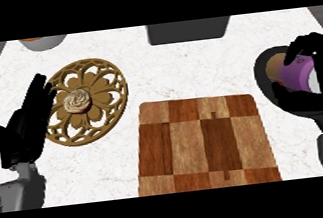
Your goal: Pick the can from the cutting board and place it in the pan
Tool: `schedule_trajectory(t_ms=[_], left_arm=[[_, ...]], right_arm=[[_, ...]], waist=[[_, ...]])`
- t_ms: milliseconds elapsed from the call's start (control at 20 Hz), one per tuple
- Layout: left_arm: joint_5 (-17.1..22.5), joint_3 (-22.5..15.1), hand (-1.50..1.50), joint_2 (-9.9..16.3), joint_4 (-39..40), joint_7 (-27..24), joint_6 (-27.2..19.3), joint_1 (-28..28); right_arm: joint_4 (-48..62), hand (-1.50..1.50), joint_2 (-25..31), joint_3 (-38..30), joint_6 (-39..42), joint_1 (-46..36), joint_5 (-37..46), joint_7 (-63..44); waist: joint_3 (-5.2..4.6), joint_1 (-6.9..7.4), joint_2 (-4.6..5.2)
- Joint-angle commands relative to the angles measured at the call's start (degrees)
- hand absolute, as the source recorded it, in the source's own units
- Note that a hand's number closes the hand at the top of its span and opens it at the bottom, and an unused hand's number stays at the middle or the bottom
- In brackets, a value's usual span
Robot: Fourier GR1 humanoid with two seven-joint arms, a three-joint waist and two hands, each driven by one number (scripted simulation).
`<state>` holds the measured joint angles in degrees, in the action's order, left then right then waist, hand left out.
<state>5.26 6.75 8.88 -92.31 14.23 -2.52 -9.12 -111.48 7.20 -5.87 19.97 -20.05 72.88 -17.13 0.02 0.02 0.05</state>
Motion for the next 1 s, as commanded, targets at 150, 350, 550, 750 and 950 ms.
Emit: schedule_trajectory(t_ms=[150, 350, 550, 750, 950], left_arm=[[0.55, -0.06, 0.0, -0.42, 0.48, 1.83, -0.07, -1.51], [-1.71, -1.52, 0.0, -1.41, 2.28, -2.26, -0.14, -0.3], [-0.85, -1.6, 0.0, -1.48, 0.16, -1.1, 0.46, 1.05], [-1.18, -0.27, 0.0, -0.24, 3.18, 1.42, -0.61, -4.92], [-1.23, -1.05, 0.0, -0.97, 1.71, -0.87, 0.22, -1.7]], right_arm=[[15.82, 1.5, 7.99, -15.37, -10.27, -3.19, -10.47, 11.25], [28.17, 1.5, 13.56, -20.93, -14.78, -3.73, -14.44, 19.29], [41.65, 1.5, 14.37, -20.13, -23.46, -4.82, -14.66, 27.96], [54.59, 1.5, 15.44, -19.54, -27.43, -8.98, -15.78, 34.69], [71.35, 1.5, 18.34, -20.36, -33.88, -16.98, -13.93, 37.4]], waist=[[0.02, 0.19, 0.1], [0.05, 0.36, 0.23], [0.05, 0.76, 0.2], [0.05, 0.67, 0.3], [0.08, 1.65, 0.55]])
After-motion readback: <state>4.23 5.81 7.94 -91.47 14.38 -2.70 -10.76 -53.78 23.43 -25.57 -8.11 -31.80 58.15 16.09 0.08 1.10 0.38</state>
